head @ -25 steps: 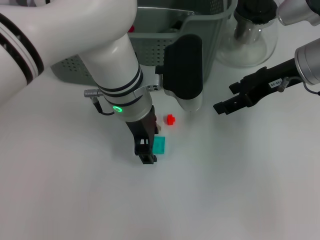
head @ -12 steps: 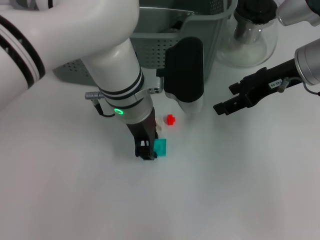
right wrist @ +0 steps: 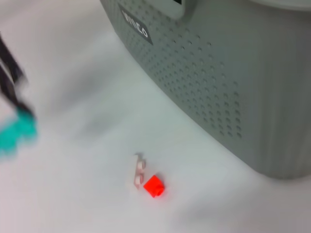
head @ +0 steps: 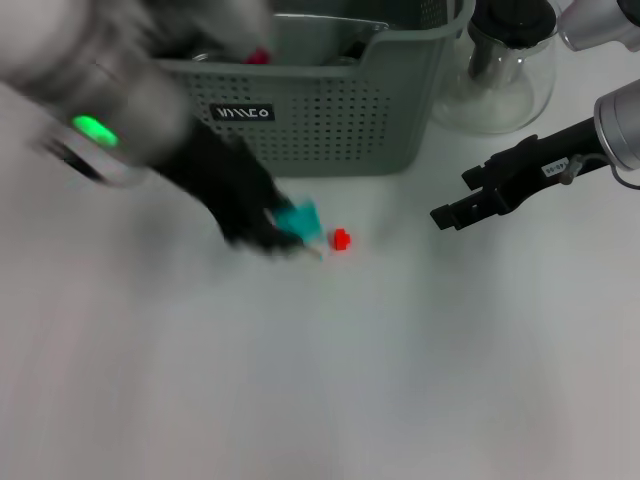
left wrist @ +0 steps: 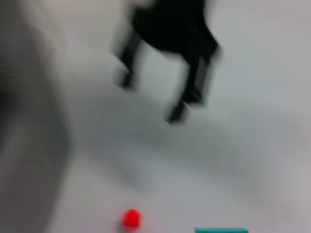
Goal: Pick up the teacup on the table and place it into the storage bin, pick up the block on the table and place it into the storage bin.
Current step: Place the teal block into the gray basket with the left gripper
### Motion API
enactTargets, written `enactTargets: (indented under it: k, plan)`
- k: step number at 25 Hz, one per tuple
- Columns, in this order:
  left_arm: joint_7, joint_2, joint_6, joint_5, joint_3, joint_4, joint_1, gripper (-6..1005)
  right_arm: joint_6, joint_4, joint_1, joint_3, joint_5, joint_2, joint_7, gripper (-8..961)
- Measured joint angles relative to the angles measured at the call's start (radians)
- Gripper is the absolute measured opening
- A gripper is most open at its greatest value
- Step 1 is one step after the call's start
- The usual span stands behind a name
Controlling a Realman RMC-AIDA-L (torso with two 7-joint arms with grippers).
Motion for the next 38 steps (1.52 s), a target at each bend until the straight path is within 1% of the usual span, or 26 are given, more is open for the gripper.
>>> enactTargets:
  k: [1,2,3,4,5,6,8,10,12,16,19,22,24,28,32,34,37,38]
  plan:
    - [-0.003,0.007,0.049,-0.005,-0.12,0.033,-0.014,430,-0.001,0.0,0.0,0.0,0.001,0.0,0.001,884]
    - [-0.009,0.015,0.075,-0.008,-0.202,0.055,-0.025,433,0.0,0.0,0.0,0.0,0.001,-0.001,0.001,884]
    - [-0.024,0.032,0.095,-0.013,-0.303,0.079,-0.047,436,0.001,0.0,0.0,0.0,0.002,-0.001,0.001,884]
    - [-0.036,0.044,0.099,-0.017,-0.353,0.085,-0.059,439,0.002,0.0,0.0,0.0,0.002,0.0,0.001,884]
    - [-0.056,0.067,0.101,-0.028,-0.43,0.092,-0.08,443,0.004,0.0,0.001,0.001,0.001,0.0,0.001,884]
    - [-0.075,0.089,0.098,-0.038,-0.475,0.087,-0.098,446,0.004,0.0,0.003,0.0,0.001,0.0,0.001,884]
    - [-0.111,0.13,0.062,-0.051,-0.524,0.065,-0.131,452,0.004,-0.001,0.006,0.001,0.0,0.0,0.003,884]
    - [-0.146,0.157,-0.016,-0.042,-0.524,0.034,-0.152,458,0.004,-0.001,0.01,0.001,0.0,0.0,0.004,884]
    - [-0.172,0.167,-0.103,-0.011,-0.501,-0.004,-0.166,464,0.003,-0.001,0.014,0.0,0.0,0.001,0.006,884]
    - [-0.229,0.172,-0.303,0.102,-0.429,-0.103,-0.201,477,0.0,-0.002,0.021,0.0,0.0,0.001,0.016,883]
    - [-0.253,0.171,-0.38,0.17,-0.397,-0.178,-0.236,486,-0.003,-0.002,0.022,-0.002,0.0,0.0,0.019,883]
    - [-0.26,0.17,-0.405,0.218,-0.39,-0.231,-0.262,496,-0.003,-0.002,0.022,-0.005,-0.001,0.0,0.02,882]
    - [-0.26,0.165,-0.415,0.241,-0.381,-0.245,-0.267,502,-0.003,-0.002,0.023,-0.005,-0.001,0.0,0.019,882]
    - [-0.263,0.154,-0.443,0.262,-0.352,-0.247,-0.259,514,-0.003,-0.002,0.022,-0.005,-0.001,-0.002,0.018,882]
    - [-0.264,0.148,-0.46,0.264,-0.35,-0.248,-0.253,527,-0.004,-0.001,0.02,-0.006,0.0,-0.002,0.018,882]
    - [-0.263,0.145,-0.46,0.263,-0.35,-0.239,-0.247,533,-0.005,-0.001,0.018,-0.006,0.0,-0.002,0.018,883]
    - [-0.26,0.141,-0.447,0.254,-0.352,-0.213,-0.237,575,-0.006,-0.002,0.015,-0.006,0.0,-0.002,0.018,883]
    - [-0.248,0.133,-0.406,0.214,-0.355,-0.156,-0.217,589,-0.006,-0.001,0.014,-0.007,0.0,-0.002,0.017,883]
